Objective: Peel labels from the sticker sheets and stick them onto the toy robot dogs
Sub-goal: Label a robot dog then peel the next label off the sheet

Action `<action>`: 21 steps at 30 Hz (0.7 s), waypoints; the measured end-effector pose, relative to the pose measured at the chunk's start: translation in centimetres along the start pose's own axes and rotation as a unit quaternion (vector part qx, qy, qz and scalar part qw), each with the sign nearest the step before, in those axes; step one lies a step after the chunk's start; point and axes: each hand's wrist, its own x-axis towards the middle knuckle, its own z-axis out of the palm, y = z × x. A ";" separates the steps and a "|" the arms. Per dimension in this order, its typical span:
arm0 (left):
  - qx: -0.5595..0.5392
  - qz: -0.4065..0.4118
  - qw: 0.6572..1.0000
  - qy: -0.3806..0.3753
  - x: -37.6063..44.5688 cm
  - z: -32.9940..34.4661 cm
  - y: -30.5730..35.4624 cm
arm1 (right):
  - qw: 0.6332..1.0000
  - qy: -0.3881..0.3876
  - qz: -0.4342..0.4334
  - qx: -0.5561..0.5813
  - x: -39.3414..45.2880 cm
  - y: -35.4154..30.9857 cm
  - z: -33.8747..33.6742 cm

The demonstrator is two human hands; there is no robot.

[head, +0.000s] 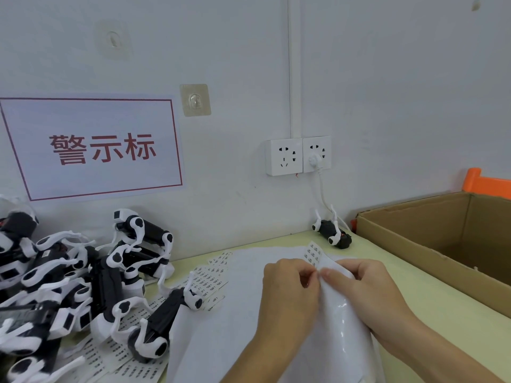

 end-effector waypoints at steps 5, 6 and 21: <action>-0.004 -0.001 1.000 -0.004 0.4 -0.3 -0.1 | 1.000 -0.005 -0.006 -0.025 -0.2 -0.2 -0.1; -0.006 -0.002 1.000 -0.006 0.4 -0.4 -0.1 | 1.000 -0.004 -0.008 -0.028 -0.1 -0.2 -0.1; -0.051 -0.019 0.999 0.007 0.2 -0.7 0.0 | 0.999 -0.023 -0.020 -0.009 0.3 0.4 -0.4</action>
